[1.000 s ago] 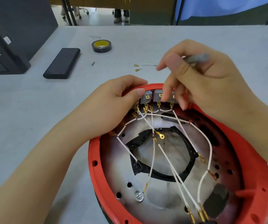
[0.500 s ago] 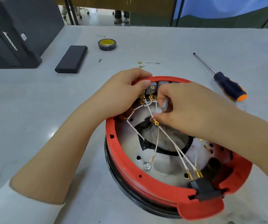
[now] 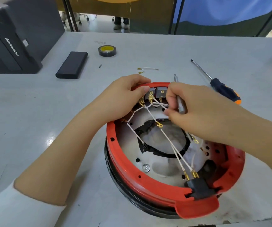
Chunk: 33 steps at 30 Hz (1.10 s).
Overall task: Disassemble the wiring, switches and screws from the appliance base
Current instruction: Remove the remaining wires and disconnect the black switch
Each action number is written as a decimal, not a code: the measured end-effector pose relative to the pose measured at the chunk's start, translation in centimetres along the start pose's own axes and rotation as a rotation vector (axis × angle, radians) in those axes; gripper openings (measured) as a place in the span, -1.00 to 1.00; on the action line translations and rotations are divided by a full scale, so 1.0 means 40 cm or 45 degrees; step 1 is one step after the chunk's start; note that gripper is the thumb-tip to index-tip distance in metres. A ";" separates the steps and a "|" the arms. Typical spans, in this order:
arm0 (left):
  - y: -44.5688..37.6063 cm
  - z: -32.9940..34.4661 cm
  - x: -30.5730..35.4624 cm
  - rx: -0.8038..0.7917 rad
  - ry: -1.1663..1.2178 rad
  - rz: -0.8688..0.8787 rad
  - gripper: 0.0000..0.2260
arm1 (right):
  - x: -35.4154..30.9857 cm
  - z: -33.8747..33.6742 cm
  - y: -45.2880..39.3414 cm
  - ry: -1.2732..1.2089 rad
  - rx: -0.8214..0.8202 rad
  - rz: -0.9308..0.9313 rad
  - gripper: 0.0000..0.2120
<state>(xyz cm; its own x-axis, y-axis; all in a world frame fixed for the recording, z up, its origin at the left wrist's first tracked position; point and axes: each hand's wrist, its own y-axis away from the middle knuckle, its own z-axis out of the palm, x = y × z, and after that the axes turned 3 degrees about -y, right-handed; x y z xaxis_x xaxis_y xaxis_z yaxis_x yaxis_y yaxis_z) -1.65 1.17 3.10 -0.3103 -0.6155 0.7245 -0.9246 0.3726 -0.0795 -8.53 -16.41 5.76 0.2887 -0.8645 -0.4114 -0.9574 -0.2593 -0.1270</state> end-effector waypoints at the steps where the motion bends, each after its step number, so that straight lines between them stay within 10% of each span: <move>1: 0.000 -0.001 0.000 -0.004 0.000 -0.002 -0.76 | 0.004 -0.008 0.005 -0.004 0.025 -0.020 -0.76; 17: 0.035 -0.008 0.026 -0.042 0.116 0.441 -0.95 | 0.033 -0.096 0.005 -0.152 0.024 -0.093 -0.88; 33: 0.023 0.001 0.018 0.257 0.225 0.118 -0.89 | 0.086 -0.120 -0.037 -0.360 0.242 -0.028 -0.64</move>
<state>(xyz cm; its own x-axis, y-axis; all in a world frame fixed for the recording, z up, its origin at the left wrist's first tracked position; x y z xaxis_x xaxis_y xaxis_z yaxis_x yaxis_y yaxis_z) -2.72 1.06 3.53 -0.3683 -0.4480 0.8146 -0.9250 0.2645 -0.2728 -6.15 -21.08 8.88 0.3239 -0.6993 -0.6372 -0.9410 -0.1683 -0.2936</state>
